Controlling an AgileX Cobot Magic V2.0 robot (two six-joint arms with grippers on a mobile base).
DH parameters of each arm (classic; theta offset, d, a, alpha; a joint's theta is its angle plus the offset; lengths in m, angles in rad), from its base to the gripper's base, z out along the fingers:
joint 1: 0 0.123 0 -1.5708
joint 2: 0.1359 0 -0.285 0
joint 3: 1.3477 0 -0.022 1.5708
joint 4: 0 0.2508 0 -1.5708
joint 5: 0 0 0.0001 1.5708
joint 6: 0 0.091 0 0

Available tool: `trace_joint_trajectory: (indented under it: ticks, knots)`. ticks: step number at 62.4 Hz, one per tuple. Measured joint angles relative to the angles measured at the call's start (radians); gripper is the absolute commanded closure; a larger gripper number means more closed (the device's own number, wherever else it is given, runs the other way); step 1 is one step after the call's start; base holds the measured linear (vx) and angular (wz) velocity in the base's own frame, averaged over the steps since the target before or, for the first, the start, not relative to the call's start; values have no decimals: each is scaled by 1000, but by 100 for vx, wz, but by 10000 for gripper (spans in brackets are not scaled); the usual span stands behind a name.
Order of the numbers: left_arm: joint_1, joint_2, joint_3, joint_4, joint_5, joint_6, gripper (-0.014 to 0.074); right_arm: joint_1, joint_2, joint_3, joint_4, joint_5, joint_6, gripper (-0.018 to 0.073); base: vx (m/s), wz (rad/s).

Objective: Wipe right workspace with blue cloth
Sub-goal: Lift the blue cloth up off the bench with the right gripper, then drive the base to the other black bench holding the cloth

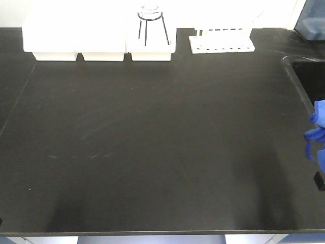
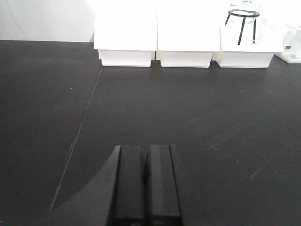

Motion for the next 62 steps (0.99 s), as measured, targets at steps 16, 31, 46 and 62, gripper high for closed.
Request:
trace_joint_trajectory:
  ticks: [16, 31, 46, 62]
  knots:
    - [0, 0, 0, 0, 0, 0, 602, 0, 0, 0, 0, -3, 0, 559, 0, 0]
    - [0, 0, 0, 0, 0, 0, 602, 0, 0, 0, 0, -3, 0, 559, 0, 0]
    - [0, 0, 0, 0, 0, 0, 602, 0, 0, 0, 0, -8, 0, 559, -1, 1]
    - [0, 0, 0, 0, 0, 0, 602, 0, 0, 0, 0, -9, 0, 559, -8, 1]
